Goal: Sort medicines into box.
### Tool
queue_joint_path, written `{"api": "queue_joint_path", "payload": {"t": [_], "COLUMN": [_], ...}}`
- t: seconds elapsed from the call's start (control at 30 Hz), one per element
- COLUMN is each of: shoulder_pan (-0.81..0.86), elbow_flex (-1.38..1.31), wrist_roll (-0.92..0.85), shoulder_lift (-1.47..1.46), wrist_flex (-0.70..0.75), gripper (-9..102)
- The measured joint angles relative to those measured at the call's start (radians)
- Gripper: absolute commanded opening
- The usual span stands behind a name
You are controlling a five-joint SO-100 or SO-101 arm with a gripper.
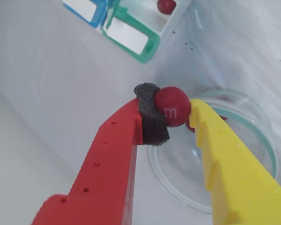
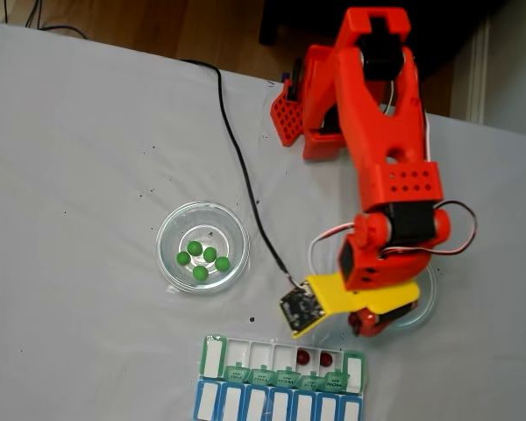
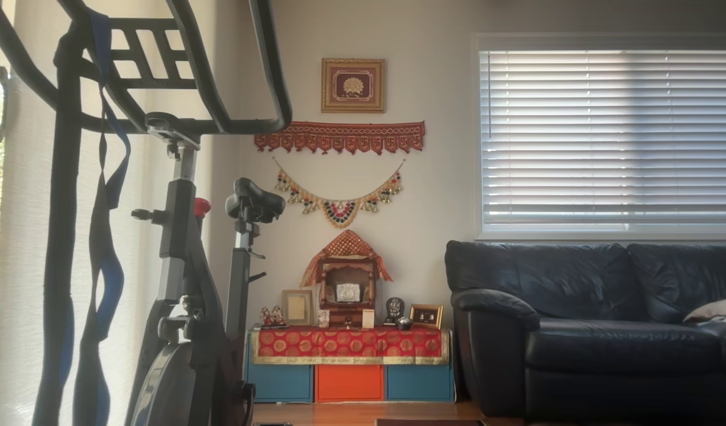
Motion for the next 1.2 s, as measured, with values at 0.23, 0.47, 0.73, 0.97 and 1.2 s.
{"api": "queue_joint_path", "payload": {"t": [0.23, 0.47, 0.73, 0.97, 1.2], "shoulder_pan": [0.091, 0.16, 0.193, 0.196, 0.196], "elbow_flex": [-0.049, -0.117, -0.172, -0.192, -0.21], "wrist_roll": [-0.011, -0.011, 0.002, 0.015, 0.015], "shoulder_lift": [-0.103, -0.222, -0.314, -0.368, -0.426], "wrist_flex": [-0.041, -0.057, -0.055, -0.055, -0.058], "gripper": [1, 1, 1, 1, 1]}}
